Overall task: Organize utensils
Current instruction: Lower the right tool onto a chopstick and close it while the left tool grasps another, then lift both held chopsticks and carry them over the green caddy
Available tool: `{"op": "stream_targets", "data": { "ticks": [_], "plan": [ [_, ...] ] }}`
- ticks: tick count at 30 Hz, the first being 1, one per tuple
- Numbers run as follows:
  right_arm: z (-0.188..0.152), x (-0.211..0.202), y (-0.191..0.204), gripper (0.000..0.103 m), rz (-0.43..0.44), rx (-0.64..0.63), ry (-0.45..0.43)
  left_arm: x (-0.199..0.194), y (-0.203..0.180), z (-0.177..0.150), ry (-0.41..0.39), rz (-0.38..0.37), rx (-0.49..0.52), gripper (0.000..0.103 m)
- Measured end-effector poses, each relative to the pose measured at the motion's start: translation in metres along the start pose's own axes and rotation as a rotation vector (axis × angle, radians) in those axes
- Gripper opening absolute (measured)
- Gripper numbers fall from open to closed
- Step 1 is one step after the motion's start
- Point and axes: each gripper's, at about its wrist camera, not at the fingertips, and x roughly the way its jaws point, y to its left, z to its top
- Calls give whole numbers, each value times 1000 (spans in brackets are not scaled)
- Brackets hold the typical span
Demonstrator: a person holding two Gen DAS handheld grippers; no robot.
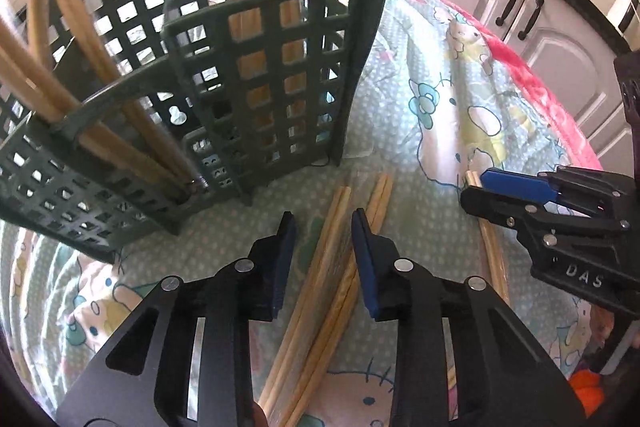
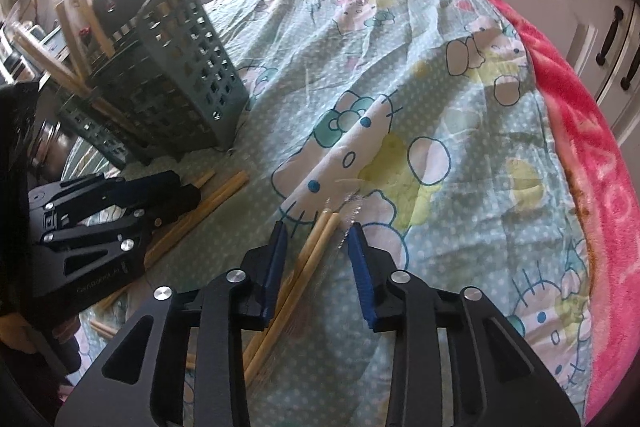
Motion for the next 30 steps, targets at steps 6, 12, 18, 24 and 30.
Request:
{"op": "stream_targets", "data": {
  "ticks": [6,12,18,24,30],
  "plan": [
    [6,4,-3,15,-18,19,19,8,-2,4,26,13,20,20],
    [5,-1,-5,8,-10,26,3,13,-4,9,52,24,36,14],
    [5,-16,6,7,8,-7,-37,15,-6,11,54,19,41,6],
    [3,-33,22,7,14,-69,-76,-7,5,7,22,-24,19,4],
    [2,-47,34,6,33,-105,-108,-46,16,4,-67,-68,-13,3]
  ]
}}
